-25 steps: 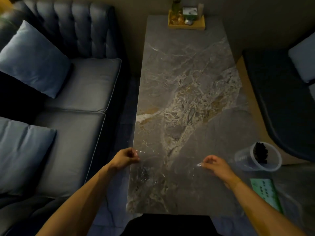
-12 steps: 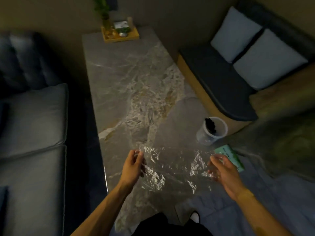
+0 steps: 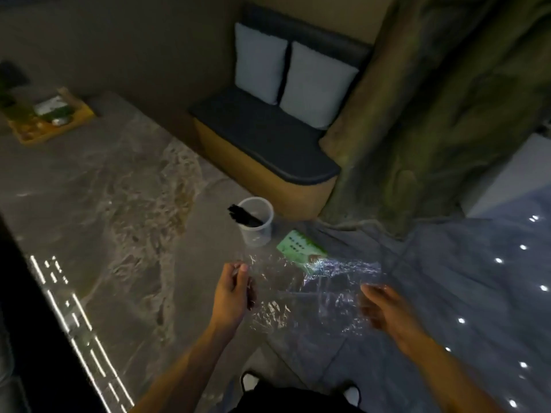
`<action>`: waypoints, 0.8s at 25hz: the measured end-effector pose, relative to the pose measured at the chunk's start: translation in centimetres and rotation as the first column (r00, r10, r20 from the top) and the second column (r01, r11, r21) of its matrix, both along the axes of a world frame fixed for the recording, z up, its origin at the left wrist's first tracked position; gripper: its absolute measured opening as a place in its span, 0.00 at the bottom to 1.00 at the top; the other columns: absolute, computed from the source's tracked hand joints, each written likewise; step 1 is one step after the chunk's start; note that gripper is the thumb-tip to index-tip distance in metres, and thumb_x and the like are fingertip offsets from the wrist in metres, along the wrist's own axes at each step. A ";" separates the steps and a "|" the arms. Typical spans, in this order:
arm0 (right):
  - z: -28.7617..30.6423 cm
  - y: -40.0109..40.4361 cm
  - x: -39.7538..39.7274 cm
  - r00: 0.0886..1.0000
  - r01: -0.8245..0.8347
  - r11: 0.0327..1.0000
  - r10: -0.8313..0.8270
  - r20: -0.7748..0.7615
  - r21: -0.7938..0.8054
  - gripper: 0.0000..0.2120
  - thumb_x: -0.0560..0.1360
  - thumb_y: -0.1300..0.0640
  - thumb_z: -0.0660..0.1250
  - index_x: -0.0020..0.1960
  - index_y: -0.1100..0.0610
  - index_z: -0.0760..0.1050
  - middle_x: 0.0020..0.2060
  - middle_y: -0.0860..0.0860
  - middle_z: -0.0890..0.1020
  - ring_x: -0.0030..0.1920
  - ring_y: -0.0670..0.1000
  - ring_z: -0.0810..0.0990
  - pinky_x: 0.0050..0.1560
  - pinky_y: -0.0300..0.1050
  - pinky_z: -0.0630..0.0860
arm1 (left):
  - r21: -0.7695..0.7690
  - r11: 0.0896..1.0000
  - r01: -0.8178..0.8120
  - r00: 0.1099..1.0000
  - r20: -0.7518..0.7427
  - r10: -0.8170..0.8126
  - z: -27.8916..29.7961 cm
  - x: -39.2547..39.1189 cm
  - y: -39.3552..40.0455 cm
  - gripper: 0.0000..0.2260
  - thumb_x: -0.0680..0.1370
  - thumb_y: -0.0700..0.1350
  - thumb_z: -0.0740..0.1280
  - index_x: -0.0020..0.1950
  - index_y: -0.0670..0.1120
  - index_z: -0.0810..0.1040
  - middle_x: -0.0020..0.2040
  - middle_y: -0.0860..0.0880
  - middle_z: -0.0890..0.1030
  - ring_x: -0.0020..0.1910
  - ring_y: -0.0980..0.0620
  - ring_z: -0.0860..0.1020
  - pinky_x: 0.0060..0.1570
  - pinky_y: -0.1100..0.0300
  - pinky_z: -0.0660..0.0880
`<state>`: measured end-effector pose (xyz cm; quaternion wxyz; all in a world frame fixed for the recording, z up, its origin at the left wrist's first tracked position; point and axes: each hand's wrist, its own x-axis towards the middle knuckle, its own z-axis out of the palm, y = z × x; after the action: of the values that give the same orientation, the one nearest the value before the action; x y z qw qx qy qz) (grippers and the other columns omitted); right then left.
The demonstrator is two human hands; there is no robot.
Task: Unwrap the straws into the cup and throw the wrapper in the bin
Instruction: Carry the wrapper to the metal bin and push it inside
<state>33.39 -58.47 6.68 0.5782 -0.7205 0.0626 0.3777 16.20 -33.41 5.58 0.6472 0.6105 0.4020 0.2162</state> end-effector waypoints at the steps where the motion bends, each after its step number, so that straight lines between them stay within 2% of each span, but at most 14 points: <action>1: -0.1 -2.0 0.5 0.999 0.036 0.999 -0.036 0.032 -0.010 0.08 0.75 0.53 0.70 0.49 0.56 0.77 0.37 0.55 0.83 0.33 0.51 0.79 0.34 0.43 0.73 | 0.027 0.999 0.045 0.999 -0.003 -0.045 0.2 1.5 -1.4 0.08 0.83 0.44 0.59 0.47 0.41 0.70 0.27 0.47 0.72 0.22 0.52 0.69 0.20 0.60 0.68; 5: -0.3 -10.4 2.9 0.964 0.168 0.986 -0.163 0.210 -0.005 0.10 0.75 0.51 0.68 0.40 0.56 0.76 0.26 0.50 0.77 0.25 0.46 0.73 0.27 0.39 0.70 | 0.168 0.962 0.215 0.976 -0.075 -0.205 0.4 7.2 -7.5 0.07 0.83 0.47 0.58 0.46 0.50 0.71 0.23 0.51 0.72 0.19 0.54 0.68 0.19 0.61 0.65; 9: -0.7 -18.1 5.9 0.913 0.287 0.958 -0.276 0.300 0.008 0.15 0.75 0.50 0.69 0.32 0.54 0.73 0.23 0.48 0.74 0.23 0.46 0.70 0.24 0.38 0.67 | 0.356 0.887 0.295 0.951 -0.204 -0.234 0.0 12.9 -13.4 0.06 0.81 0.53 0.60 0.45 0.55 0.70 0.24 0.50 0.74 0.19 0.57 0.71 0.20 0.60 0.66; 12: -1.1 -23.7 7.4 0.878 0.338 0.941 -0.311 0.364 -0.011 0.16 0.76 0.49 0.68 0.32 0.55 0.74 0.24 0.52 0.74 0.25 0.48 0.70 0.25 0.40 0.67 | 0.490 0.788 0.372 0.926 -0.255 -0.279 0.0 17.0 -17.7 0.08 0.81 0.53 0.61 0.43 0.54 0.69 0.30 0.53 0.75 0.27 0.56 0.73 0.27 0.57 0.65; 14: -1.3 -26.6 7.9 0.863 0.360 0.933 -0.340 0.375 0.019 0.15 0.76 0.48 0.68 0.34 0.55 0.75 0.25 0.52 0.74 0.25 0.47 0.69 0.24 0.38 0.66 | 0.541 0.734 0.411 0.911 -0.276 -0.307 0.3 19.3 -19.9 0.08 0.80 0.52 0.61 0.43 0.52 0.69 0.30 0.55 0.75 0.28 0.55 0.74 0.28 0.57 0.64; 16: -1.3 -29.2 8.5 0.851 0.393 0.919 -0.380 0.363 0.039 0.14 0.75 0.48 0.68 0.35 0.55 0.76 0.26 0.51 0.75 0.24 0.46 0.68 0.23 0.36 0.66 | 0.506 0.744 0.436 0.900 -0.255 -0.354 0.8 21.5 -22.0 0.08 0.80 0.54 0.62 0.43 0.52 0.71 0.30 0.54 0.77 0.28 0.60 0.75 0.27 0.61 0.68; 18: -1.2 -30.9 8.9 0.836 0.448 0.893 -0.438 0.331 0.050 0.10 0.76 0.50 0.67 0.37 0.53 0.77 0.26 0.49 0.77 0.24 0.45 0.71 0.23 0.36 0.68 | 0.363 0.804 0.472 0.882 -0.201 -0.427 1.2 23.2 -23.5 0.07 0.80 0.52 0.64 0.44 0.51 0.73 0.30 0.52 0.77 0.25 0.60 0.74 0.24 0.67 0.69; 20: -1.1 -32.3 9.3 0.804 0.515 0.856 -0.503 0.316 0.054 0.08 0.77 0.52 0.66 0.39 0.51 0.78 0.27 0.49 0.79 0.25 0.44 0.73 0.24 0.36 0.69 | 0.221 0.805 0.550 0.835 -0.173 -0.523 1.6 24.8 -24.8 0.06 0.79 0.49 0.66 0.44 0.50 0.75 0.28 0.51 0.77 0.22 0.61 0.72 0.21 0.67 0.69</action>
<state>42.65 -90.74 5.59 0.6479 -0.7385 0.1657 0.0862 41.05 -58.20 7.18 0.5738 0.7894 0.2138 0.0433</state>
